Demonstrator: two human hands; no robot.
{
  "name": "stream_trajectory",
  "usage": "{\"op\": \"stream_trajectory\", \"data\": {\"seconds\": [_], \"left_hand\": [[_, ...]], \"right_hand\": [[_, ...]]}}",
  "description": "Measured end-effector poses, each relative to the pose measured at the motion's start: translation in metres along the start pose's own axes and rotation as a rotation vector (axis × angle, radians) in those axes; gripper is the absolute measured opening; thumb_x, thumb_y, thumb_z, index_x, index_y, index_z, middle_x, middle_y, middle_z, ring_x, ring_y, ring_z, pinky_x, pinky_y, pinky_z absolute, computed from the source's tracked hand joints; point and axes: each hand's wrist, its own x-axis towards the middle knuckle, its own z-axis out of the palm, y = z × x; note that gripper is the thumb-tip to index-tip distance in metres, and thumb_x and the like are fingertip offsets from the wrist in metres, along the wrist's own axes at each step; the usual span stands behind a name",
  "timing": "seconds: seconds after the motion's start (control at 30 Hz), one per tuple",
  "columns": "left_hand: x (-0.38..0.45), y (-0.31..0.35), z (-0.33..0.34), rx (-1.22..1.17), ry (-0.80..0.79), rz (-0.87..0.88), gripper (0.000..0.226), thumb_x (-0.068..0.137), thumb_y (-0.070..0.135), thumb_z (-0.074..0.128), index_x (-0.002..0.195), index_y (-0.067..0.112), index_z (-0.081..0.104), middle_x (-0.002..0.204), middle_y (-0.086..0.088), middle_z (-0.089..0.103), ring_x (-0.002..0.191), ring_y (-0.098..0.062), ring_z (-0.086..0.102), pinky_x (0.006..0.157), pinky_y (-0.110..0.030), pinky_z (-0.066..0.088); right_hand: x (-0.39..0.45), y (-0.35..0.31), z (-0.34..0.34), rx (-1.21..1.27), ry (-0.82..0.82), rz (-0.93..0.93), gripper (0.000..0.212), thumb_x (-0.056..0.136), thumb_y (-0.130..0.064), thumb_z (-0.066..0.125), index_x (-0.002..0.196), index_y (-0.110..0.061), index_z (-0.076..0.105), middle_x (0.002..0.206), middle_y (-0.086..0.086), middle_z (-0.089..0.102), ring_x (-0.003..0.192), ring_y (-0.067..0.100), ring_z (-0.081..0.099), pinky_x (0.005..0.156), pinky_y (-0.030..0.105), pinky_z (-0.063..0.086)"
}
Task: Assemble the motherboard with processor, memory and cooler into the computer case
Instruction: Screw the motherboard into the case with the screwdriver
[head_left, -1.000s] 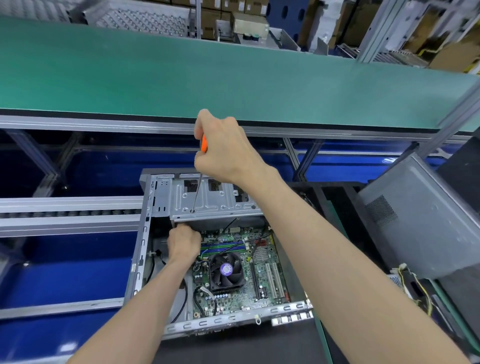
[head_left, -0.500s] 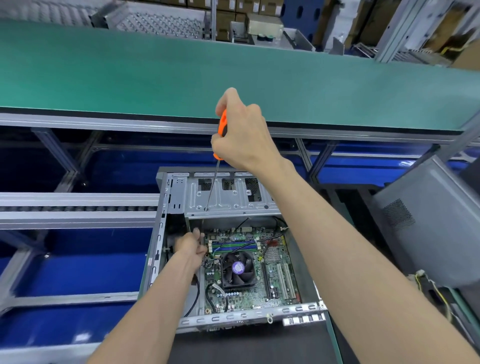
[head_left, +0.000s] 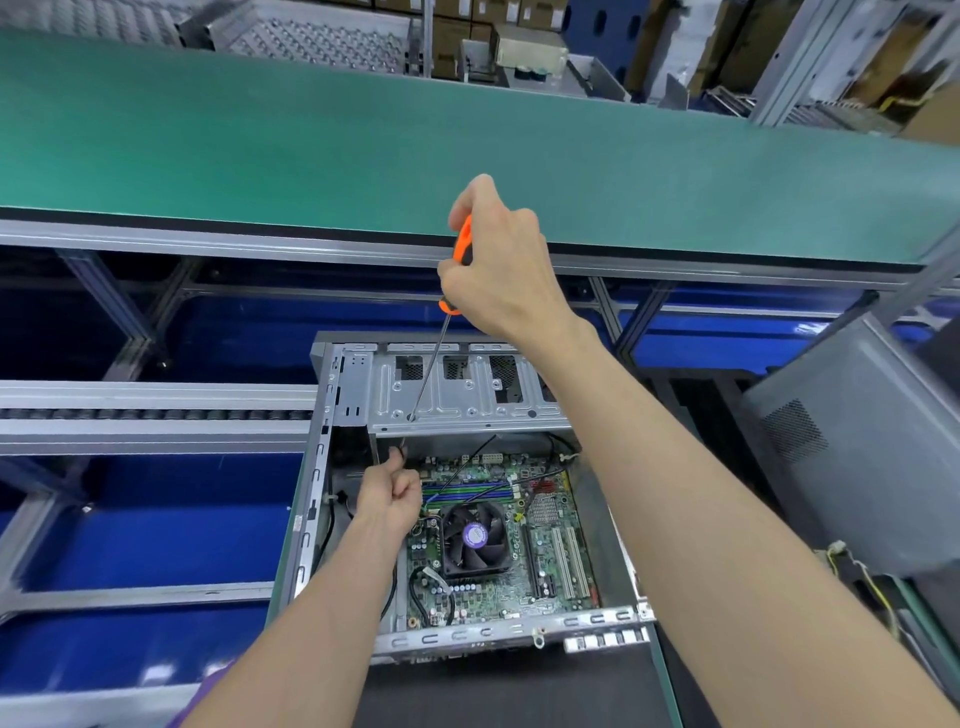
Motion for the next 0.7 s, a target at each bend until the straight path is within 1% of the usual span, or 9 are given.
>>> {"op": "stream_trajectory", "data": {"seconds": [0.03,0.07,0.17,0.3,0.47,0.6,0.63,0.7], "left_hand": [[0.0002,0.0000,-0.0001,-0.010,-0.010,-0.003,0.023,0.104,0.004,0.042,0.120,0.011,0.058,0.072,0.006,0.038,0.031,-0.006,0.018,0.030,-0.017,0.023],[0.0004,0.0000,-0.0002,-0.021,-0.021,-0.003,0.021,0.104,0.004,0.042,0.115,0.010,0.059,0.069,0.006,0.030,0.031,-0.006,0.018,0.029,-0.017,0.022],[0.0007,-0.0005,-0.0012,-0.036,-0.047,-0.007,0.019,0.104,0.002,0.042,0.104,0.008,0.060,0.067,0.007,0.023,0.030,-0.006,0.019,0.029,-0.017,0.021],[-0.0002,-0.0004,-0.0029,-0.039,-0.058,-0.009,0.019,0.103,0.002,0.043,0.100,0.008,0.060,0.065,0.006,0.024,0.031,-0.006,0.019,0.029,-0.016,0.021],[-0.0006,-0.0003,-0.0037,-0.068,-0.084,-0.035,0.020,0.104,0.004,0.043,0.099,0.010,0.061,0.049,0.005,0.024,0.031,-0.006,0.019,0.029,-0.017,0.020],[0.0002,-0.0002,-0.0050,-0.077,-0.090,-0.034,0.021,0.104,0.007,0.044,0.096,0.012,0.062,0.049,0.006,0.028,0.031,-0.005,0.019,0.029,-0.017,0.020],[0.0003,-0.0002,-0.0051,-0.081,-0.094,-0.031,0.021,0.104,0.007,0.044,0.096,0.012,0.062,0.050,0.006,0.030,0.031,-0.005,0.019,0.029,-0.018,0.021],[0.0005,-0.0003,-0.0055,-0.085,-0.109,-0.029,0.020,0.104,0.007,0.045,0.095,0.011,0.062,0.051,0.006,0.032,0.031,-0.005,0.020,0.029,-0.018,0.021]], "right_hand": [[0.0004,0.0006,0.0002,0.000,0.000,0.004,0.030,0.073,-0.009,0.053,0.100,-0.015,0.042,0.068,0.006,0.049,0.066,0.027,0.046,0.055,0.032,0.031],[0.0007,0.0012,0.0006,0.004,-0.001,0.007,0.029,0.073,-0.009,0.053,0.099,-0.014,0.042,0.068,0.006,0.049,0.066,0.027,0.046,0.055,0.032,0.031],[0.0014,0.0023,0.0018,0.018,0.001,0.016,0.029,0.073,-0.007,0.053,0.099,-0.013,0.043,0.068,0.007,0.050,0.065,0.028,0.046,0.055,0.032,0.032],[0.0011,0.0029,0.0026,0.020,-0.001,0.018,0.028,0.074,-0.008,0.054,0.099,-0.014,0.043,0.069,0.007,0.050,0.065,0.027,0.046,0.054,0.034,0.038],[0.0032,0.0032,0.0020,0.027,0.003,0.023,0.027,0.073,-0.008,0.054,0.097,-0.015,0.043,0.070,0.006,0.049,0.067,0.026,0.047,0.055,0.034,0.037],[0.0021,0.0033,0.0020,0.034,-0.018,0.035,0.027,0.074,-0.007,0.055,0.098,-0.015,0.043,0.071,0.006,0.050,0.074,0.029,0.051,0.060,0.039,0.048],[0.0018,0.0036,0.0021,0.036,-0.017,0.034,0.026,0.075,-0.007,0.055,0.097,-0.014,0.044,0.071,0.006,0.050,0.075,0.028,0.051,0.060,0.039,0.047],[0.0022,0.0037,0.0022,0.022,-0.003,0.023,0.024,0.076,-0.010,0.055,0.096,-0.014,0.043,0.072,0.008,0.052,0.073,0.027,0.049,0.056,0.035,0.038]]}}
